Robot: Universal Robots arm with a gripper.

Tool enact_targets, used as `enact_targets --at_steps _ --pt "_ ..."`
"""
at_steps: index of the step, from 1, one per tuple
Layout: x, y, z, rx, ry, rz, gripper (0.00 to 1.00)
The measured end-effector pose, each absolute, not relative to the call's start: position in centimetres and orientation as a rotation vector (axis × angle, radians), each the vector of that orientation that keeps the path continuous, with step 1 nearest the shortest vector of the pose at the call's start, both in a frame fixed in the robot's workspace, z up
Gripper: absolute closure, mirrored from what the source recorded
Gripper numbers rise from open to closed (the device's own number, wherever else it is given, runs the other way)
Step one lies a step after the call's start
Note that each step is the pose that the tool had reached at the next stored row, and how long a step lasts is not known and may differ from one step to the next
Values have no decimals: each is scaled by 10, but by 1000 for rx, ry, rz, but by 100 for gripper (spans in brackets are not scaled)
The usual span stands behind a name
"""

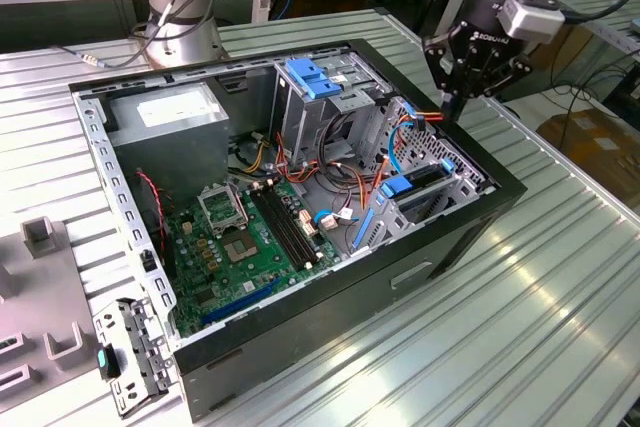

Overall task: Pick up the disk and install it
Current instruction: 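Insert the first disk wire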

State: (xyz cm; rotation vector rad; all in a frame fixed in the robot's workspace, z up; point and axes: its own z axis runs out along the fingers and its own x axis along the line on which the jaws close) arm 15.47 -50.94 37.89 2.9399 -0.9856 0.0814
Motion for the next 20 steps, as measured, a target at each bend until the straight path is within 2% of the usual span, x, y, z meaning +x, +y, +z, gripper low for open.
enact_targets --at_steps 20 --pt "151 -510 379 2686 -1531 68 84"
